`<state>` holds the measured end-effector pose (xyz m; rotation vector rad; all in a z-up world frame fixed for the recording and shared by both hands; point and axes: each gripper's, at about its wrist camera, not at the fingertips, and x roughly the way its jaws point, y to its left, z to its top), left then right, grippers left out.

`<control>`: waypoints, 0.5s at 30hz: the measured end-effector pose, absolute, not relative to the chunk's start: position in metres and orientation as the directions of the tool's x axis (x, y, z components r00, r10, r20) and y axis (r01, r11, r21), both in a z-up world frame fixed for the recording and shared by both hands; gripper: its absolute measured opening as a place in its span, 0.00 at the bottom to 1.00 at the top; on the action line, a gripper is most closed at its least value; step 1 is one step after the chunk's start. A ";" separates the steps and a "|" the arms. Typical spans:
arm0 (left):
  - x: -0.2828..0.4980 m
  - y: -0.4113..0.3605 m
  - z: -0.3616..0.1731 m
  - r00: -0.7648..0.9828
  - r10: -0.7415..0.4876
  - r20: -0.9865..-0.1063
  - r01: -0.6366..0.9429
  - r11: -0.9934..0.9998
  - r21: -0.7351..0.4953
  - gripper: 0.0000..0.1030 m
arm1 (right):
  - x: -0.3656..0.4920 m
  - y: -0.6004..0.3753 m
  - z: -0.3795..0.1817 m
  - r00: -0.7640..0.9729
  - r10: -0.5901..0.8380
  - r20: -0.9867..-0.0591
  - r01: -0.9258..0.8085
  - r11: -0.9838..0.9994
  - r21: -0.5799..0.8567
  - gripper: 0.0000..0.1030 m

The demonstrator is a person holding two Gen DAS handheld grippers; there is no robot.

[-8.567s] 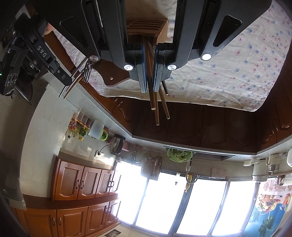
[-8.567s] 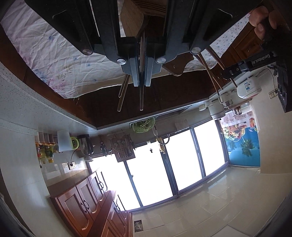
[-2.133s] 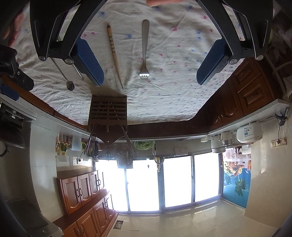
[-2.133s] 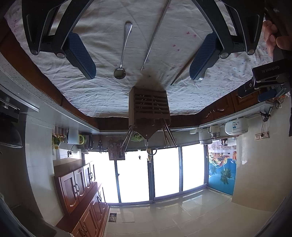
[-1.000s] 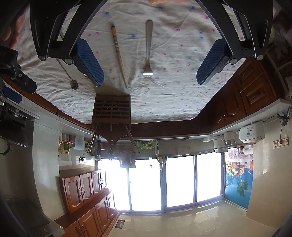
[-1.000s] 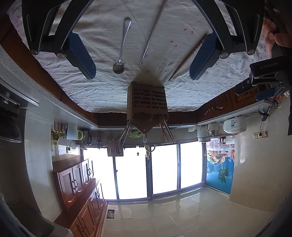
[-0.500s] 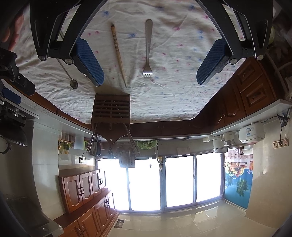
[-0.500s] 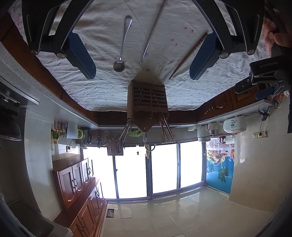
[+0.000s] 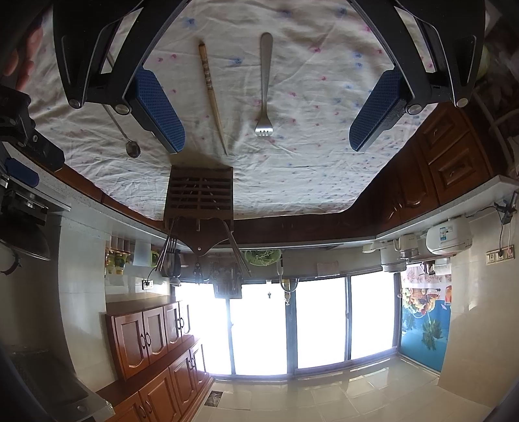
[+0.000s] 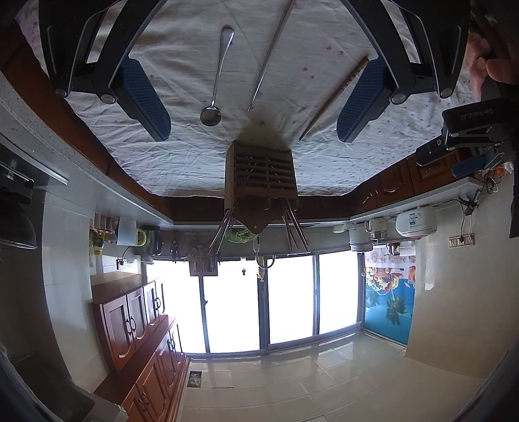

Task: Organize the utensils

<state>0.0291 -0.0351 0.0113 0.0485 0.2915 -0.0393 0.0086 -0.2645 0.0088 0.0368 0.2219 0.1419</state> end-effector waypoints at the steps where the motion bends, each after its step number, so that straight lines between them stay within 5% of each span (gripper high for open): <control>1: 0.029 -0.035 0.011 0.957 -0.031 -0.288 0.045 0.998 0.042 1.00 | 0.009 -0.265 0.009 0.966 0.144 -0.216 -0.136 0.989 0.052 1.00; 15: 0.030 -0.035 0.011 0.957 -0.032 -0.289 0.046 0.998 0.041 1.00 | 0.009 -0.266 0.011 0.966 0.142 -0.214 -0.134 0.990 0.055 1.00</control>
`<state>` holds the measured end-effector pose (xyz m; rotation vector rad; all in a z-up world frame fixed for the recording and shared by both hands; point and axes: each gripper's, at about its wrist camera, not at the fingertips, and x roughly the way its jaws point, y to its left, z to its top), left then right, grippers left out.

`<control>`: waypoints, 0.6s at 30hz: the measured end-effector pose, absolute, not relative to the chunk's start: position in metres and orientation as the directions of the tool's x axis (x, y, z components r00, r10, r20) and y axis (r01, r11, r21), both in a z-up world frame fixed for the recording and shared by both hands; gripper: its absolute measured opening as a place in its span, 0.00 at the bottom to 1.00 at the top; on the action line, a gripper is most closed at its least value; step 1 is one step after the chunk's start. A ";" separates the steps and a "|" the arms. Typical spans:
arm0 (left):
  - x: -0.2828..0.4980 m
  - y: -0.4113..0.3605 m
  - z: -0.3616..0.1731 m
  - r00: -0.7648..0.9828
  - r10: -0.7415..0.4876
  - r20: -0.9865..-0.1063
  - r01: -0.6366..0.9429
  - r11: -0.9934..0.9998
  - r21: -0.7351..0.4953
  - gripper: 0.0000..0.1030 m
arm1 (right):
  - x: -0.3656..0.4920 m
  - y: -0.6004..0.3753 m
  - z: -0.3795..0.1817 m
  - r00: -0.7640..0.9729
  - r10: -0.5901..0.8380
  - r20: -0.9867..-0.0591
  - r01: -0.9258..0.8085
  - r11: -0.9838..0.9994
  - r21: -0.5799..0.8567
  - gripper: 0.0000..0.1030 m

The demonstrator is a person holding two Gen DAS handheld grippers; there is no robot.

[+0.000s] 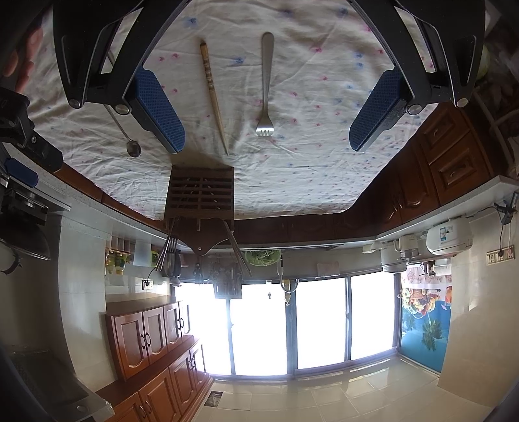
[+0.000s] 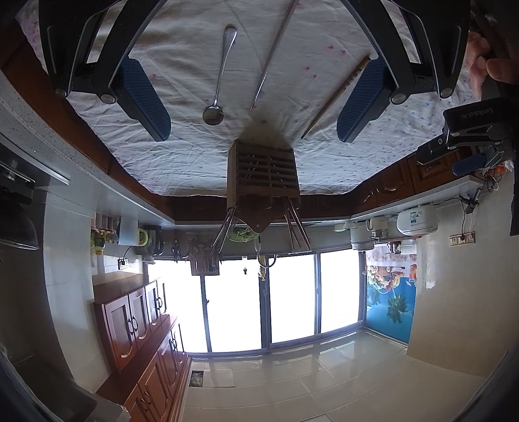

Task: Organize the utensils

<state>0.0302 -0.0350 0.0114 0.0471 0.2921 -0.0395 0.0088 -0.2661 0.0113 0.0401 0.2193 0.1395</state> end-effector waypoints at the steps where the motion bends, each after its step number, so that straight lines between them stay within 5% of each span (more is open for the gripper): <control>1: 0.030 -0.035 0.011 0.957 -0.031 -0.288 0.045 0.998 0.041 1.00 | 0.009 -0.266 0.012 0.966 0.143 -0.214 -0.134 0.989 0.055 1.00; 18: 0.031 -0.037 0.014 0.956 -0.037 -0.290 0.051 0.998 0.040 1.00 | 0.008 -0.272 0.012 0.967 0.139 -0.215 -0.129 0.990 0.060 1.00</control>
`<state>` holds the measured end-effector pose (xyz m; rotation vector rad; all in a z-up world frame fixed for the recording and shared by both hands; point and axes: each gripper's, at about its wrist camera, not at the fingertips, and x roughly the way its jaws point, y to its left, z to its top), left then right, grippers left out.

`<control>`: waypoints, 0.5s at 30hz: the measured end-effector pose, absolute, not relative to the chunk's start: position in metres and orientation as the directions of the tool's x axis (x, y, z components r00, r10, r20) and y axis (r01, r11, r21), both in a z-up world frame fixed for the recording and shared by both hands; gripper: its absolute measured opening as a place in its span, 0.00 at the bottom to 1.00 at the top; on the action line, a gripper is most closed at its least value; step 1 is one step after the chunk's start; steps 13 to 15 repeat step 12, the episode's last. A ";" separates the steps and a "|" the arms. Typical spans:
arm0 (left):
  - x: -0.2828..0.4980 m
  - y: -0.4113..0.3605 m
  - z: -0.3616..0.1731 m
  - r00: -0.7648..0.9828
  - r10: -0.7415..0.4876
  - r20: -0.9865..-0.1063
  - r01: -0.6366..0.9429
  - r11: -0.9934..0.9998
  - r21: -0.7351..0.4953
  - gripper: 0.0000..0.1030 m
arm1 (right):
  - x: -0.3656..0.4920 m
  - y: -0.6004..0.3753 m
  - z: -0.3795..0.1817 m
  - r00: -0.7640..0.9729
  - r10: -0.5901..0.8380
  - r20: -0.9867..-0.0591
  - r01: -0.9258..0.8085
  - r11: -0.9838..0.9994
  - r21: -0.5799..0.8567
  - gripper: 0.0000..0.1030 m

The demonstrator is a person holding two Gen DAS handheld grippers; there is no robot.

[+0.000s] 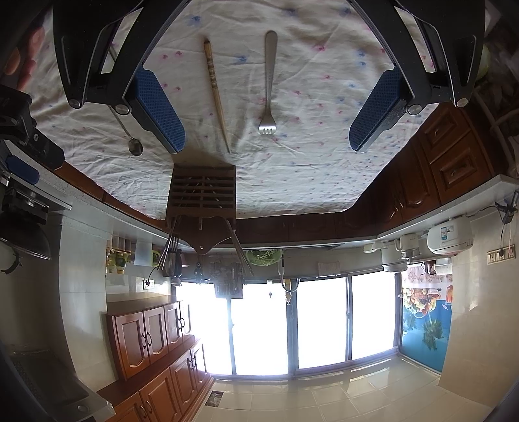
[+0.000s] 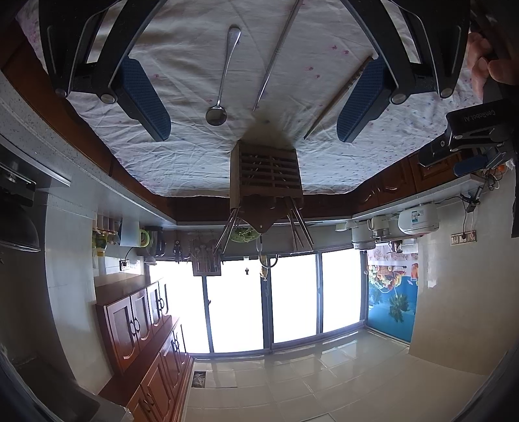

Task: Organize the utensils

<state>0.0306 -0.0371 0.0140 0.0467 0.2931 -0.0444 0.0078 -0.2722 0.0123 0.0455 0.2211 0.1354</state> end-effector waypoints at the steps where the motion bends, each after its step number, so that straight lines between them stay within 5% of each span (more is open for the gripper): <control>1: 0.031 -0.038 0.014 0.956 -0.037 -0.290 0.051 0.998 0.040 1.00 | 0.008 -0.272 0.012 0.967 0.138 -0.216 -0.128 0.990 0.059 1.00; 15: 0.036 -0.038 0.017 0.954 -0.049 -0.296 0.059 0.998 0.024 1.00 | 0.014 -0.278 0.011 0.964 0.120 -0.236 -0.108 0.992 0.066 1.00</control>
